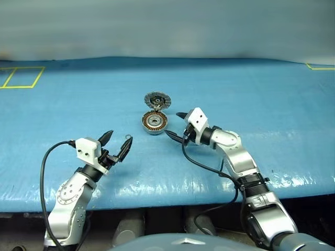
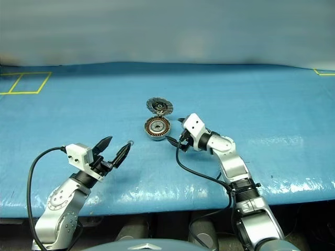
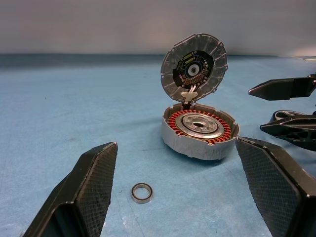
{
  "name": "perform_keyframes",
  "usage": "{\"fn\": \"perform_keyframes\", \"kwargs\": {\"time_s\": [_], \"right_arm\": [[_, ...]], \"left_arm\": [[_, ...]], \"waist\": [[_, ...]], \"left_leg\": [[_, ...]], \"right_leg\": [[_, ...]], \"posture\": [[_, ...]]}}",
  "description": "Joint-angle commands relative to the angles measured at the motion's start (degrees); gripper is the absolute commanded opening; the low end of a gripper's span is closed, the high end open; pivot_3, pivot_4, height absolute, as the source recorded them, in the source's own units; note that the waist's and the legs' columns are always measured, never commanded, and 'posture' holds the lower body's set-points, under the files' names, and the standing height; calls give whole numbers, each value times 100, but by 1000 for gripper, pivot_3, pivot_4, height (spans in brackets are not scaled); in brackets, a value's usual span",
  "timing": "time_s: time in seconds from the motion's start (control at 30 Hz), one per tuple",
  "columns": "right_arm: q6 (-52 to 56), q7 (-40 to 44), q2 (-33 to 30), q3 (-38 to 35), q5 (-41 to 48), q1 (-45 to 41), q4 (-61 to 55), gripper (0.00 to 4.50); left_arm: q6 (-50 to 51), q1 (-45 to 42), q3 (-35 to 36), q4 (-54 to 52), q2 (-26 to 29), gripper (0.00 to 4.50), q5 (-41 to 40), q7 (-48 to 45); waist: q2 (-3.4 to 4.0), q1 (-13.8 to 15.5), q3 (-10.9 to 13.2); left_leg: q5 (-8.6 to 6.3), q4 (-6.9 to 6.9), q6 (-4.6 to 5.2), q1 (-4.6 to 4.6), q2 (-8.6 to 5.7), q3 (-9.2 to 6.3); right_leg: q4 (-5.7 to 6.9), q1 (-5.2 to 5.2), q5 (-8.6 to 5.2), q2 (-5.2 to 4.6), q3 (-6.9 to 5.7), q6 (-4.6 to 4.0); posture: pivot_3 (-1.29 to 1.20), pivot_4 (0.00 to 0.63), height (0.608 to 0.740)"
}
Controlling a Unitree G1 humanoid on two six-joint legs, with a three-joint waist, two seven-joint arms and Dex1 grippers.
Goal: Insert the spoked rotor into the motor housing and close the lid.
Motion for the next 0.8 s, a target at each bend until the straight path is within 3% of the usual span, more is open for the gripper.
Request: {"fn": "perform_keyframes", "kwargs": {"time_s": [0.03,0.8], "right_arm": [[-135,-28,-1,-88,47,-89,-109,4500],[-90,24,-55,3,58,31,-260,4500]], "left_arm": [[-108,-27,-11,-170,-17,4153,15,10],[-63,-116,0,-145,8,4153,-21,-2]], "waist": [[0,0,0],[0,-3,0]], "left_leg": [[0,0,0,0,0,0],[0,1,0,0,0,2]], "right_leg": [[0,0,0,0,0,0],[0,0,1,0,2,0]], "posture": [[0,150,740],[0,150,740]]}}
